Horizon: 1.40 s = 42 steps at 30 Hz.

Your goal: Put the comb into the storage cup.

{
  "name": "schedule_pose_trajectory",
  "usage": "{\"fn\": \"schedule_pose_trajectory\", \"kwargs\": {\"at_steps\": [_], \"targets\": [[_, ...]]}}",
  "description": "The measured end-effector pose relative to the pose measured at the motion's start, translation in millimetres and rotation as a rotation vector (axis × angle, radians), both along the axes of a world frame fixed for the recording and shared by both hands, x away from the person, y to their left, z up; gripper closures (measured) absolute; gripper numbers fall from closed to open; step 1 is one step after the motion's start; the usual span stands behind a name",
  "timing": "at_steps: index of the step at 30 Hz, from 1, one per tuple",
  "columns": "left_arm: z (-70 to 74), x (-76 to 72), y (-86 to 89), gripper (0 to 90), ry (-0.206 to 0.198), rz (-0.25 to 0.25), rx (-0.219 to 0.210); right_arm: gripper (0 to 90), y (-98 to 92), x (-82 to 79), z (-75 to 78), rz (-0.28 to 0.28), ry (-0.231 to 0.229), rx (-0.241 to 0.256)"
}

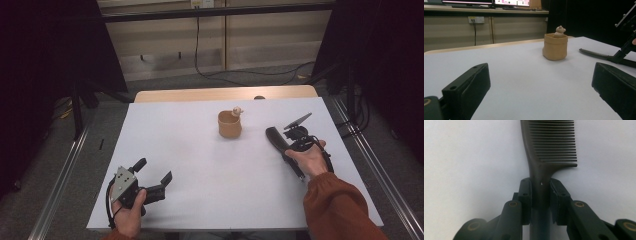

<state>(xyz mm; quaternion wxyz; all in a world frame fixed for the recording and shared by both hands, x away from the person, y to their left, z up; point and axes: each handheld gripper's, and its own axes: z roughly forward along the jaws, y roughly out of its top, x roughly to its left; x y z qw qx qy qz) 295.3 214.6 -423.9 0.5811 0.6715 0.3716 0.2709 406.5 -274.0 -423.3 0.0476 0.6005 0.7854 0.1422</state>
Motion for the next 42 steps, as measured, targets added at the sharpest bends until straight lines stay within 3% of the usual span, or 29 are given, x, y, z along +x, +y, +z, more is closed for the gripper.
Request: {"fn": "schedule_pose_trajectory", "kwargs": {"at_steps": [10, 21, 38, 42], "targets": [[0.0, -0.3, 0.5, 1.9, 0.001, 0.002, 0.005, 73.0, -7.0, -3.4, 7.7, 0.0, -0.04, 0.059], [-0.3, -0.4, 0.3, 1.9, 0.002, 0.004, 0.001, 73.0, -10.6, -11.4, 17.0, 0.013, -0.143, 0.119], [-0.7, -0.8, 1.4, 1.9, 0.004, 0.006, 0.0, 73.0, -20.9, -25.9, 15.6, -0.063, -0.315, 0.201], [-0.3, -0.8, 1.2, 1.8, 0.001, 0.005, -0.004, 73.0, -23.4, -30.2, 17.5, -0.057, -0.367, 0.225]]}}
